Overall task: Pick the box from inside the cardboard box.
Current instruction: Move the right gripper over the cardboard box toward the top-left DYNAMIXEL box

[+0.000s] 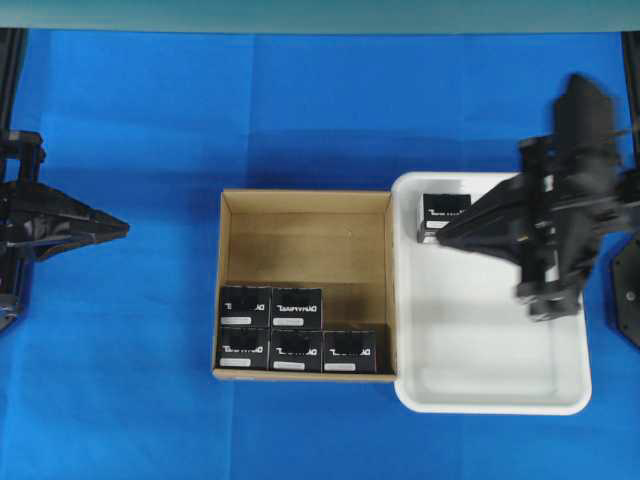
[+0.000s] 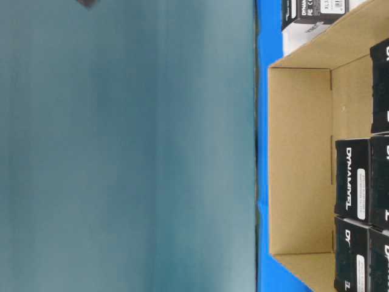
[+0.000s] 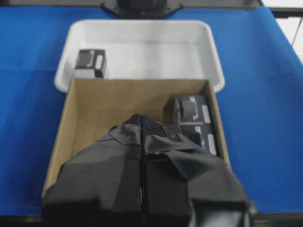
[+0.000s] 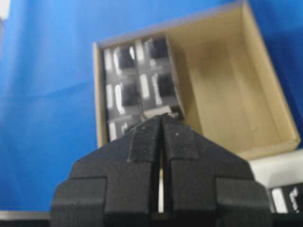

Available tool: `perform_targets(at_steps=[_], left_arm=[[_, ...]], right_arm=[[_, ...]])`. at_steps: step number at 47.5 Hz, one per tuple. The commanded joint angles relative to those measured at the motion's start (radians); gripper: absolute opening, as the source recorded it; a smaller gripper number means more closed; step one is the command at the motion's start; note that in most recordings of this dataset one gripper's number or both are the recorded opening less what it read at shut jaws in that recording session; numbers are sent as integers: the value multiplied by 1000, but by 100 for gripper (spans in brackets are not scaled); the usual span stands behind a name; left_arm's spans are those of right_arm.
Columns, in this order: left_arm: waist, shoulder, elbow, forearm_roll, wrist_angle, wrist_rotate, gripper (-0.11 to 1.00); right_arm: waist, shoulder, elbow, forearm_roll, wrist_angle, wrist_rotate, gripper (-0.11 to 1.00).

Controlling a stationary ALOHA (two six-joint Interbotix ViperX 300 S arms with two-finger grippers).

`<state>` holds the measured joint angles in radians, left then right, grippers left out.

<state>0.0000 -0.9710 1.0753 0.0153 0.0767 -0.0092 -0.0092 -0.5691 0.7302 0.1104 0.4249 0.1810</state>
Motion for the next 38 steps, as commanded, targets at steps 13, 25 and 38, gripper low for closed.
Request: perform_targets(at_steps=[13, 25, 38], left_arm=[[3, 0, -34, 2, 28, -2, -7], [2, -48, -40, 2, 123, 2, -7], [2, -106, -52, 3, 291, 0, -7]], right_arm=[[6, 316, -325, 11, 387, -6, 0], [6, 529, -561, 11, 638, -51, 0], [-2, 698, -736, 11, 738, -146, 0]])
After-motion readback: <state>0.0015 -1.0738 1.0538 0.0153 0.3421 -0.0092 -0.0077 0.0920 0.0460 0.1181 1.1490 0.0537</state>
